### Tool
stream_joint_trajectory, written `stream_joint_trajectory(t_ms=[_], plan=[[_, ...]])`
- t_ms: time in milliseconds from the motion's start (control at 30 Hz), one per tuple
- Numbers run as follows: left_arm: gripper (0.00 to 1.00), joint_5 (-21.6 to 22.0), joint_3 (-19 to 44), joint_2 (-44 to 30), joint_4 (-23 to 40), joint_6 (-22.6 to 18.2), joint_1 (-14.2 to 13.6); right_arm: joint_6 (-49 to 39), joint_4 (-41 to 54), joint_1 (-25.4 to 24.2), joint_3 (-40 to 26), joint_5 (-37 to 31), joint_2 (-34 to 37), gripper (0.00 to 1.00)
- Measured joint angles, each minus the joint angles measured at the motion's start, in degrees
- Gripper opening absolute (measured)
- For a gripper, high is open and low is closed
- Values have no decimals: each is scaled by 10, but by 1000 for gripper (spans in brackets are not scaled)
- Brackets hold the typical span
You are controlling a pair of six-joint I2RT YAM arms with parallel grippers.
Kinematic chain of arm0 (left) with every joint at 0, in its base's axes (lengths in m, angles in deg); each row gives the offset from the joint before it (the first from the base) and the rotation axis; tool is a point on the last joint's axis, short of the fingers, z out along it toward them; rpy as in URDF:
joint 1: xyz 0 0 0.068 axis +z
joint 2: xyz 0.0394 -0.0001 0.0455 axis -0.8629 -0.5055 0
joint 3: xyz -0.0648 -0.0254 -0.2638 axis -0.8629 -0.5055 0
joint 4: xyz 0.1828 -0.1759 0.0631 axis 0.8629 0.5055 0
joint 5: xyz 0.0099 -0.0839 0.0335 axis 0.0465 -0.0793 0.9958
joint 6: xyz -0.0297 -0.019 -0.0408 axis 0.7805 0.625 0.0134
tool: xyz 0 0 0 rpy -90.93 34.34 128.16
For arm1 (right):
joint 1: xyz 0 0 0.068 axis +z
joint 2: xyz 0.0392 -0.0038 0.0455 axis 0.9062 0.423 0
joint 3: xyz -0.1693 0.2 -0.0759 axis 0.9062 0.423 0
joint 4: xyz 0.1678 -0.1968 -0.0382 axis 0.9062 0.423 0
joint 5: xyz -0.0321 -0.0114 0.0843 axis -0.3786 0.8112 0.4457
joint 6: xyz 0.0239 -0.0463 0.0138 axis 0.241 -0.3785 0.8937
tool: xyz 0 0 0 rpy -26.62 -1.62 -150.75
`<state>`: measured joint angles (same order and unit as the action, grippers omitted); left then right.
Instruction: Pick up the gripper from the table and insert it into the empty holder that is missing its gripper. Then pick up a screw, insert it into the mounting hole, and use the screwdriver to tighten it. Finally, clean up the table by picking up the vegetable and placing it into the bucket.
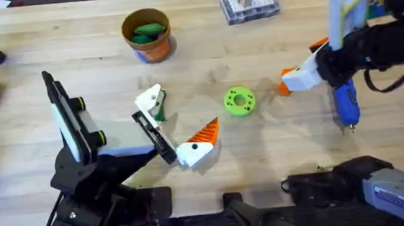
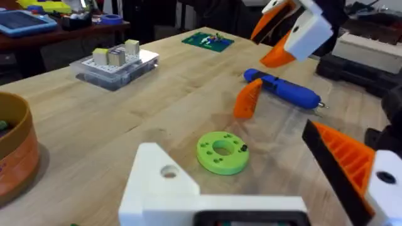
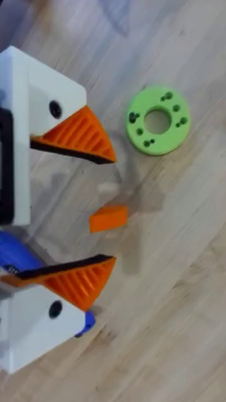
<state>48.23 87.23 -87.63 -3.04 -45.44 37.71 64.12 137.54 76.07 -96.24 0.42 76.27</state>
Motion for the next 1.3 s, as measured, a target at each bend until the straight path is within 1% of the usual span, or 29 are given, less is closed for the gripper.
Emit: stream_joint_trajectory(t_ms=[100, 167, 400, 533, 700, 733, 767, 867, 900, 933, 1000, 1033, 1100, 1233, 1300], plan=[[990, 0, 0, 0, 0, 0, 0, -36, 8, -1, 0, -13, 38, 874], [990, 0, 0, 0, 0, 0, 0, -45, 12, -7, 0, -13, 65, 874], [990, 0, 0, 0, 0, 0, 0, -50, 16, -55, 0, 10, 158, 874], [990, 0, 0, 0, 0, 0, 0, -57, 25, -74, 0, 17, 188, 874], [990, 0, 0, 0, 0, 0, 0, -60, 26, -80, 0, 21, 202, 865], [990, 0, 0, 0, 0, 0, 0, -61, 26, -80, 0, 21, 205, 825], [990, 0, 0, 0, 0, 0, 0, -60, 26, -80, 0, 21, 209, 754], [990, 0, 0, 0, 0, 0, 0, -64, 25, -80, 0, 21, 219, 622], [990, 0, 0, 0, 0, 0, 0, -63, 24, -80, 0, 21, 222, 468], [990, 0, 0, 0, 0, 0, 0, -65, 23, -80, 0, 21, 224, 365], [990, 0, 0, 0, 0, 0, 0, -65, 18, -80, 0, 21, 224, 93], [990, 0, 0, 0, 0, 0, 0, -64, 17, -80, -1, 22, 224, 32], [990, 0, 0, 0, 0, 0, 0, -64, 16, -80, -1, 23, 224, 12], [990, 0, 0, 0, 0, 0, 0, -59, 16, -80, -3, 23, 224, 14], [990, 0, 0, 0, 0, 0, 0, -57, 22, -80, -10, 34, 221, 13]])
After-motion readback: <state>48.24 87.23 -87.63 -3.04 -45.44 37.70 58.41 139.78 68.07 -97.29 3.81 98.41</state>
